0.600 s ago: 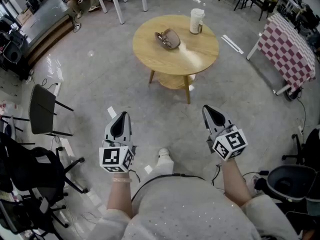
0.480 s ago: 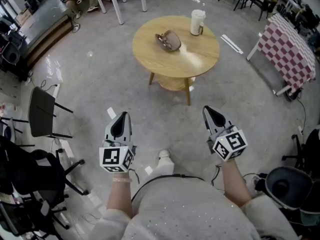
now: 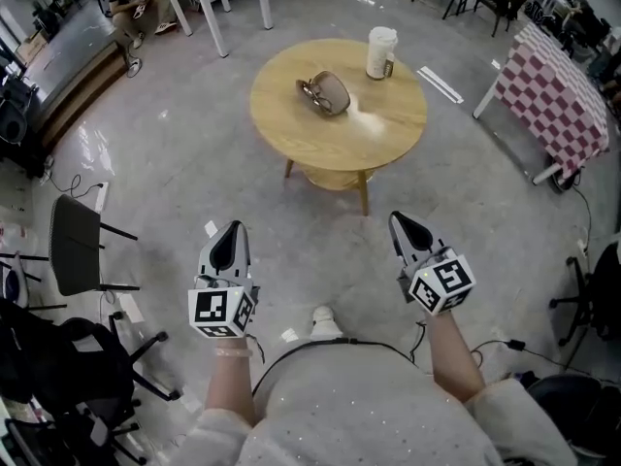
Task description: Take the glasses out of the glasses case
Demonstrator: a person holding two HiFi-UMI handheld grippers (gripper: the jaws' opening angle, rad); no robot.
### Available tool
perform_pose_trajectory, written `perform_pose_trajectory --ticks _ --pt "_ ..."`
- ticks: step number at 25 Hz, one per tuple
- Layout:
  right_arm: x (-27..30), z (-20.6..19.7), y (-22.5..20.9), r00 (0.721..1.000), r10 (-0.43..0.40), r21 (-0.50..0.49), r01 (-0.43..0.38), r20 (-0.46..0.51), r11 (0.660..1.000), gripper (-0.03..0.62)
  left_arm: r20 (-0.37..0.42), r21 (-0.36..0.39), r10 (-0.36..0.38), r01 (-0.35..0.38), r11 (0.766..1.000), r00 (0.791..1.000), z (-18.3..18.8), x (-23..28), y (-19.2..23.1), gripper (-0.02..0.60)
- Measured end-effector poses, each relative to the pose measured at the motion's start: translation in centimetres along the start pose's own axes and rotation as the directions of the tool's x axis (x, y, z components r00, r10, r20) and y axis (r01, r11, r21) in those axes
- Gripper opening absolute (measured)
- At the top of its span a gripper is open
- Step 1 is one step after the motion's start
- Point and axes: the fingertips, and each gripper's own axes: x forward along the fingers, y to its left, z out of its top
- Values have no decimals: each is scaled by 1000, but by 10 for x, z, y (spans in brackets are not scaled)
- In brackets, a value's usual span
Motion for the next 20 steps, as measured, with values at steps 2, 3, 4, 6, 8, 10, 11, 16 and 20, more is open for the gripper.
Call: perform_pose_trajectory --ticks 2,3,4,6,8,10,11,16,20 --pt "11 2 -2 1000 -9 4 9 8 1000 3 7 2 -5 5 1000 1000 2 8 9 5" --pt "16 3 -1 1000 -13 7 13 14 1000 3 9 3 -7 7 1000 1000 2 11 13 5" --pt "21 4 -1 1000 -18 11 17 20 1000 3 8 3 -8 8 1000 1000 1 13 18 5" --pt "27 4 0 999 -25 23 24 32 999 3 4 0 -9 9 1000 1000 -2 17 25 5" --pt "31 4 0 999 -29 37 28 37 999 4 1 -9 -8 8 1000 1000 -5 22 30 5" --pt "30 3 -3 999 -31 44 29 32 999 5 -1 -25 -10 10 1000 1000 -9 27 30 5" --pt "30 2 -7 999 -34 47 33 28 998 5 -3 -31 -13 13 999 1000 -11 29 29 5" --pt "39 4 -26 997 -66 95 63 32 993 5 -31 -50 -34 32 998 999 -23 42 28 5" --pt "64 1 -27 999 -50 90 48 15 995 5 -22 -59 -10 9 998 1000 -22 53 49 5"
